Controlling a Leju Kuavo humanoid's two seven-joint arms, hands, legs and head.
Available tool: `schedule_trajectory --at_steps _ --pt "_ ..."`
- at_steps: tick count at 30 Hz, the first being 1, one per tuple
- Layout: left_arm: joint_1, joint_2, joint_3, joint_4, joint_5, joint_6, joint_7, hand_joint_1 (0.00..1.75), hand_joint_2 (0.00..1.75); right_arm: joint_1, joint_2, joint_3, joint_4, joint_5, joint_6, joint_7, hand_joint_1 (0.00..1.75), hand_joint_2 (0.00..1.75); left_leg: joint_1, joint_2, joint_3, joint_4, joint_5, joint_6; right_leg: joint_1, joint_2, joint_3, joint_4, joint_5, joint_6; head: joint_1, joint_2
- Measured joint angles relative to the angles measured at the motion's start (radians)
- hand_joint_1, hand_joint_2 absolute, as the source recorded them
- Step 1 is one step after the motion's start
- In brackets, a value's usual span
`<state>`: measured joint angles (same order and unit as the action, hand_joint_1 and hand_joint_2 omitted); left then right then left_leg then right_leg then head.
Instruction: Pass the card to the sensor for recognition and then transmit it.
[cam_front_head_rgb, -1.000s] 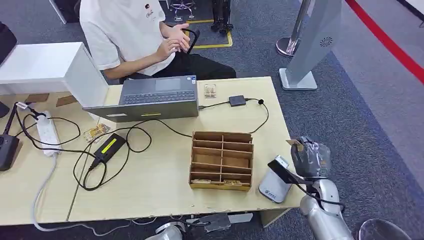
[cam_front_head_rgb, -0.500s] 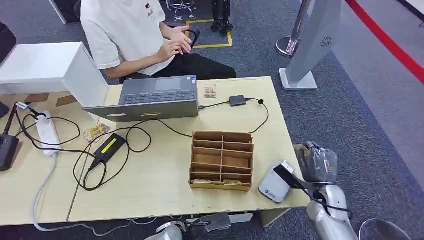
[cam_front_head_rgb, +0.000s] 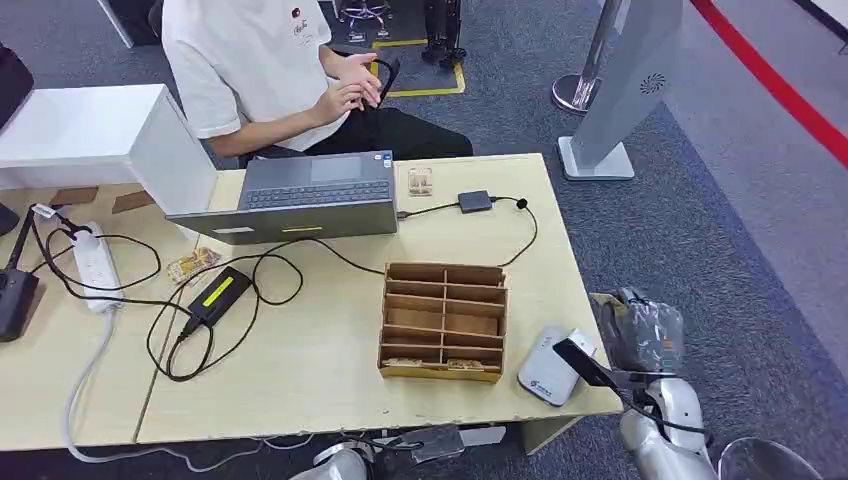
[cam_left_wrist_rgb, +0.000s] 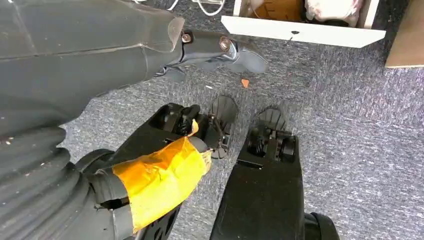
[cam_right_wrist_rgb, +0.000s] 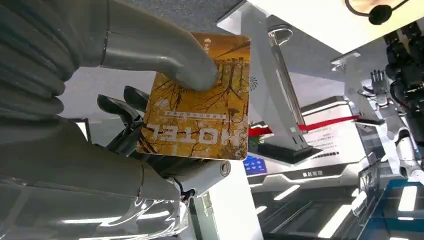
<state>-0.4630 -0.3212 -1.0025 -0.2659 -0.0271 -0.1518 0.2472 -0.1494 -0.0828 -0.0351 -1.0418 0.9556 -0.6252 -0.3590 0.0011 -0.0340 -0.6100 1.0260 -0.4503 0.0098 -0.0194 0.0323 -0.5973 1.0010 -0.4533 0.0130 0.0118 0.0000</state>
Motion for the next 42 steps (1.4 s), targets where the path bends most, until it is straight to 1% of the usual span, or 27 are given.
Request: schedule_trajectory --at_steps 4,6,7,10,12,16,21,24,33,39,42 --pt "0.0 -0.001 0.003 0.0 -0.001 0.0 0.0 0.0 1.75 0.001 0.0 0.0 -0.004 -0.001 0.003 0.0 1.75 1.75 0.0 0.0 0.0 0.0 0.0 0.0 0.0 0.0 0.0 0.0 0.0 0.0 0.0 0.0" --pt "-0.001 -0.003 0.006 0.0 -0.006 0.0 0.0 0.0 1.75 0.004 0.0 0.0 -0.007 -0.025 0.022 -0.009 1.75 1.75 0.0 0.0 0.0 0.0 0.0 0.0 0.0 0.0 0.0 0.0 0.0 0.0 0.0 0.0" --pt "-0.001 -0.003 0.008 0.0 -0.01 0.0 0.0 0.0 1.75 0.006 0.0 0.0 -0.01 -0.042 0.041 -0.02 1.75 1.75 0.0 0.0 0.0 0.0 0.0 0.0 0.0 0.0 0.0 0.0 0.0 0.0 0.0 0.0" --pt "-0.001 -0.005 0.019 0.003 -0.023 -0.009 -0.007 0.0 1.75 0.018 0.0 0.001 -0.031 -0.139 0.162 -0.074 1.75 1.75 0.0 0.0 0.0 0.0 0.0 0.0 0.0 -0.001 0.0 0.0 0.0 0.0 0.0 0.0" --pt "-0.001 -0.005 0.024 0.004 -0.032 -0.013 -0.009 0.0 1.75 0.029 0.0 0.007 -0.056 -0.18 0.232 -0.096 1.75 1.75 0.0 0.0 0.0 0.0 0.0 0.0 0.0 -0.001 0.0 0.0 0.0 0.0 0.0 0.0" --pt "0.001 -0.006 0.042 0.007 -0.047 -0.02 -0.009 0.0 1.75 0.053 -0.003 0.027 -0.108 -0.193 0.313 -0.105 1.75 1.75 0.0 0.0 0.0 0.0 0.0 0.0 0.0 -0.001 0.0 0.0 0.0 0.0 0.0 0.0" --pt "0.003 -0.006 0.063 0.01 -0.057 -0.025 -0.007 0.0 1.75 0.068 -0.025 0.058 -0.138 -0.17 0.377 -0.088 1.75 1.75 0.0 0.0 -0.001 0.0 0.0 0.0 0.0 -0.001 0.0 0.0 0.0 0.0 0.0 0.0" --pt "0.004 -0.006 0.075 0.011 -0.064 -0.029 -0.005 0.0 1.75 0.072 -0.043 0.074 -0.144 -0.165 0.402 -0.08 1.75 1.75 0.0 0.0 -0.001 0.0 0.0 0.0 0.0 -0.001 0.0 0.0 0.0 0.0 0.0 0.0" --pt "0.006 -0.008 0.097 0.014 -0.08 -0.029 0.007 0.0 1.75 0.069 -0.071 0.101 -0.143 -0.132 0.417 -0.038 1.75 1.75 0.0 0.0 0.0 0.0 0.0 0.0 0.0 -0.001 0.0 0.0 0.0 0.0 0.0 0.0" --pt "0.007 -0.008 0.107 0.014 -0.087 -0.029 0.014 0.0 1.75 0.055 -0.08 0.121 -0.118 -0.103 0.41 -0.021 1.75 1.75 0.0 0.0 0.0 0.0 0.0 0.0 0.0 -0.001 0.0 0.0 0.0 0.0 0.0 0.0" --pt "0.007 -0.009 0.111 0.014 -0.092 -0.032 0.014 0.0 1.75 0.047 -0.08 0.129 -0.105 -0.103 0.39 -0.037 1.75 1.75 0.0 0.0 -0.001 0.0 0.0 0.0 0.0 -0.001 0.001 0.0 0.0 0.0 0.0 0.0"
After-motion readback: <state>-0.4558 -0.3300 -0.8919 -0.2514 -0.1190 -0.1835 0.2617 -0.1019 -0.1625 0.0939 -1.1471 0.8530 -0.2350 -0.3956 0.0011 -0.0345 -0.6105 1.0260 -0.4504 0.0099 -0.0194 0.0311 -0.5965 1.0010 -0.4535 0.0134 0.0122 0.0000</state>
